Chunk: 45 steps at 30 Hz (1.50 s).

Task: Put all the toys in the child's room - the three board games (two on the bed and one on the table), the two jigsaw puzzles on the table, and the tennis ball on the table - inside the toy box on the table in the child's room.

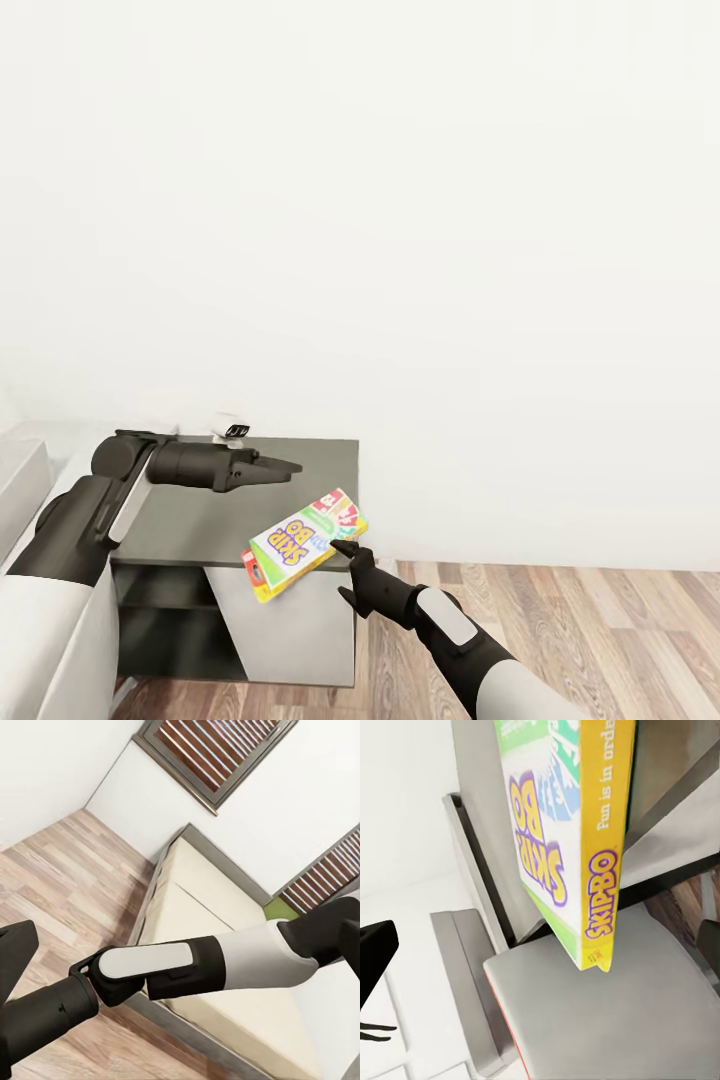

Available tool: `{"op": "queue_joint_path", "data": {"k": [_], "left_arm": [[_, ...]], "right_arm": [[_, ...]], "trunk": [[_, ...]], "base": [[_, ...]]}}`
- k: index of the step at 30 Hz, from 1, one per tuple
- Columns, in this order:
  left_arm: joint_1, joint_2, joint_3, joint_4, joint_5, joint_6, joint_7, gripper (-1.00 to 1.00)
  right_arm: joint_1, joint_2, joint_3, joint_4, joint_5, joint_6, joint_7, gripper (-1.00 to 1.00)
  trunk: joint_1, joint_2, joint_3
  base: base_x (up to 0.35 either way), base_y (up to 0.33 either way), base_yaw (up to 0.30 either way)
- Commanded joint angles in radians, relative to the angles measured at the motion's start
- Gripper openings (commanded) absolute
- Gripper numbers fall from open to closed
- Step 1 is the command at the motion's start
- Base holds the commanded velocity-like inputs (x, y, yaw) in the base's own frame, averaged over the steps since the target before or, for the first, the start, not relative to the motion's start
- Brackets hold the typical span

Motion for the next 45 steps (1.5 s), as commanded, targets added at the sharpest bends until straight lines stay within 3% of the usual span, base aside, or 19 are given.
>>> {"op": "queue_joint_path", "data": {"k": [1,24,35,45], "left_arm": [[-0.001,0.001,-0.002,0.000,0.001,0.011,-0.004,1.00],[-0.001,0.014,-0.001,-0.004,0.004,0.011,-0.004,1.00],[-0.001,0.015,0.000,-0.005,0.005,0.011,-0.004,1.00],[-0.001,0.015,0.019,-0.005,0.006,0.011,-0.004,1.00]], "right_arm": [[-0.001,0.000,0.002,0.001,0.000,0.001,0.004,1.00],[-0.001,0.000,0.002,0.001,0.000,0.001,0.004,1.00],[-0.001,0.000,0.002,0.001,0.000,0.001,0.008,1.00],[-0.001,0.000,0.002,0.001,0.000,0.001,0.009,1.00]], "trunk": [[0.000,-0.001,-0.001],[0.000,-0.001,-0.001],[0.042,-0.078,-0.036],[0.042,-0.078,-0.036]], "base": [[0.139,0.000,0.000],[0.020,0.000,0.000],[0.000,0.000,0.000],[0.000,0.000,0.000]]}}
